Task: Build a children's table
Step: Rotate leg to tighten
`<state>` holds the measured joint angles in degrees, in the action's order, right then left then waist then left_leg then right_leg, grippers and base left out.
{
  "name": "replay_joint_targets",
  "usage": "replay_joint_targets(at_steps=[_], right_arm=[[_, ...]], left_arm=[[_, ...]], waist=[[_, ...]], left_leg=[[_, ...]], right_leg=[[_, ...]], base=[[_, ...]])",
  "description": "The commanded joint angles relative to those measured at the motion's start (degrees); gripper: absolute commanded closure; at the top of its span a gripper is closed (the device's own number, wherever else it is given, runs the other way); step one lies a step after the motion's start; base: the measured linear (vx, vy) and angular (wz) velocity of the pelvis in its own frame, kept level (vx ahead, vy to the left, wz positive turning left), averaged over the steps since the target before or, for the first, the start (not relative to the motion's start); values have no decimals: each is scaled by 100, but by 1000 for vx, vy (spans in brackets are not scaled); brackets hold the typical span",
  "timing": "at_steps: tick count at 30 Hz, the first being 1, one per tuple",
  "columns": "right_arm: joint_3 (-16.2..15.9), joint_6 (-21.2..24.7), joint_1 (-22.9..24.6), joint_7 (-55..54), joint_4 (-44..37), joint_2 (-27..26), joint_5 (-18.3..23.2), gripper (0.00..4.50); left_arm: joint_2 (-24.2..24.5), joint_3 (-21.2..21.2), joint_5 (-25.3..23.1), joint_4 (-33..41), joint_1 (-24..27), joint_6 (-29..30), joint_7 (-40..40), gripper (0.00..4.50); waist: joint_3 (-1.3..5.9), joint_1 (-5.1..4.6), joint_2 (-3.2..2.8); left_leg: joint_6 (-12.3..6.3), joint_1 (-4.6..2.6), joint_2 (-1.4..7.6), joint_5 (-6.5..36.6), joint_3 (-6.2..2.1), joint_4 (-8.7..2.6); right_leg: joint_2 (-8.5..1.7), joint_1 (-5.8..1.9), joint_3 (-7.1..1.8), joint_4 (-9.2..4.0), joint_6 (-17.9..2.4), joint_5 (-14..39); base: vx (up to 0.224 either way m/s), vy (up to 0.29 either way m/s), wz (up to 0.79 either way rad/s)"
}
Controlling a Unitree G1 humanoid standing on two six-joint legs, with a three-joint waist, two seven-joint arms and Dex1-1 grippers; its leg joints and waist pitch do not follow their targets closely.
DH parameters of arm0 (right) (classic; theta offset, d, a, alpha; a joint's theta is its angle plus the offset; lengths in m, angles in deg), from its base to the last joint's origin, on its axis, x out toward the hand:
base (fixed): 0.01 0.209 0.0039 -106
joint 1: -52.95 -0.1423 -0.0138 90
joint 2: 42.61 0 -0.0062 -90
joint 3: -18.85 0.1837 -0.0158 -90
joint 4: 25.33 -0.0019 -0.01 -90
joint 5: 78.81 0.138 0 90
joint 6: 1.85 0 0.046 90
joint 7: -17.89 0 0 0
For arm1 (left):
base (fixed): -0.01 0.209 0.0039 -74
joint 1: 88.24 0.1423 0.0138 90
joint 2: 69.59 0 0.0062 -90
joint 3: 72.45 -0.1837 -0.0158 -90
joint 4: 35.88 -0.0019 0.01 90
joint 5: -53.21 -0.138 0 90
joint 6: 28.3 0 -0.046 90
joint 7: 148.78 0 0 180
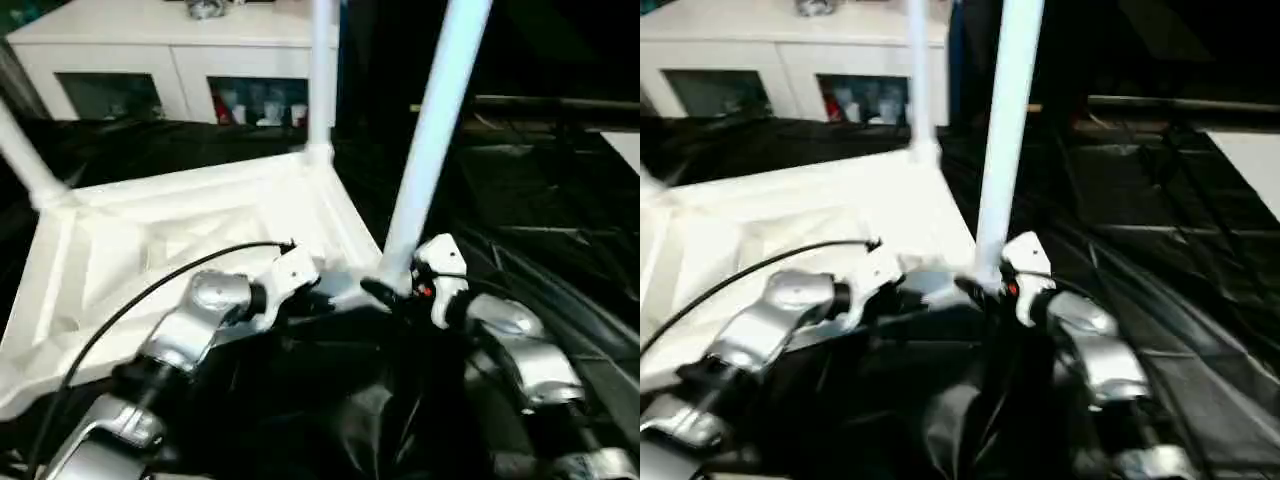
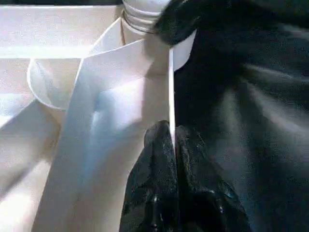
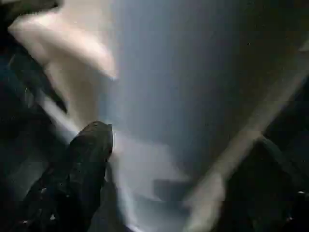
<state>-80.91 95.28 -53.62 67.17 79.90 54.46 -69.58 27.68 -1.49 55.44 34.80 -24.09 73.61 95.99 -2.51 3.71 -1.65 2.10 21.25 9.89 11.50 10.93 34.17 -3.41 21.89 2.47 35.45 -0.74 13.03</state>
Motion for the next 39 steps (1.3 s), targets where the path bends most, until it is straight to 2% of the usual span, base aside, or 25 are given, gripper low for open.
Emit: replay_joint_targets(at_steps=[1,5,10,11,20,30,32,33,34,36,37,38,39], right_arm=[[-16,10,41,307,-150,139,29,71],[-93,107,109,664,-290,349,74,71],[-60,192,46,697,-250,320,199,71],[-60,195,45,698,-251,319,202,97],[-87,230,91,888,-282,298,258,169],[-89,264,143,848,-252,297,222,178],[-63,196,43,318,71,147,-68,178],[-31,174,-17,3,250,48,-202,178],[-31,174,-17,3,250,48,-202,178],[148,213,-189,-1031,648,-294,-458,178],[246,239,-253,-1416,764,-461,-489,179],[375,274,-333,-1900,907,-677,-517,179],[468,328,-384,-2164,975,-834,-477,179]], left_arm=[[45,-33,268,201,36,-163,383,450],[161,84,318,277,82,-103,452,450],[254,161,351,329,105,-54,485,450],[254,162,352,330,105,-53,485,450],[262,147,409,414,152,4,510,450],[284,107,405,407,176,64,504,450],[133,125,283,227,107,98,182,450],[40,133,202,116,57,126,-27,450],[40,133,202,116,57,126,-27,450],[-231,126,22,-201,-88,118,-501,450],[-371,126,-25,-329,-158,149,-694,450],[-554,127,-82,-494,-249,195,-941,450],[-681,122,-122,-600,-319,207,-1106,450]], waist=[[297,0,68],[291,7,80],[296,-10,105],[304,-3,98],[306,-1,99],[311,0,101],[308,-1,97],[300,-19,96],[300,-24,104],[276,-69,99],[276,-69,99],[270,-86,109],[280,-82,101]], left_leg=[[-489,-58,370,646,-149,-388],[-462,-64,372,717,-148,-391],[-481,-54,358,605,-147,-381],[-502,-56,359,564,-145,-371],[-526,-56,358,483,-142,-360],[-551,-54,353,428,-142,-349],[-545,-56,353,447,-141,-351],[-477,-59,344,464,-135,-351],[-440,-52,337,491,-138,-350],[-290,-67,329,693,-138,-369],[-290,-67,329,693,-138,-369],[-146,-83,318,813,-139,-378],[-89,-88,324,875,-155,-389]], right_leg=[[-498,-231,-287,-379,-1391,68],[-506,-238,-277,-399,-1413,281],[-504,-244,-279,-386,-1419,213],[-508,-245,-280,-379,-1429,162],[-498,-244,-273,-357,-1457,64],[-491,-251,-268,-344,-1475,-20],[-491,-246,-266,-348,-1476,8],[-490,-224,-265,-363,-1495,94],[-497,-237,-269,-367,-1486,152],[-489,-216,-277,-409,-1432,529],[-489,-216,-277,-409,-1432,529],[-501,-209,-290,-443,-1347,885],[-508,-226,-286,-452,-1283,1041]], base=[[0,0,0],[0,0,0],[0,0,0],[0,0,0],[0,0,0],[0,0,0],[0,0,0],[0,0,0],[0,0,0],[0,0,0],[0,0,0],[0,0,0],[0,0,0]])
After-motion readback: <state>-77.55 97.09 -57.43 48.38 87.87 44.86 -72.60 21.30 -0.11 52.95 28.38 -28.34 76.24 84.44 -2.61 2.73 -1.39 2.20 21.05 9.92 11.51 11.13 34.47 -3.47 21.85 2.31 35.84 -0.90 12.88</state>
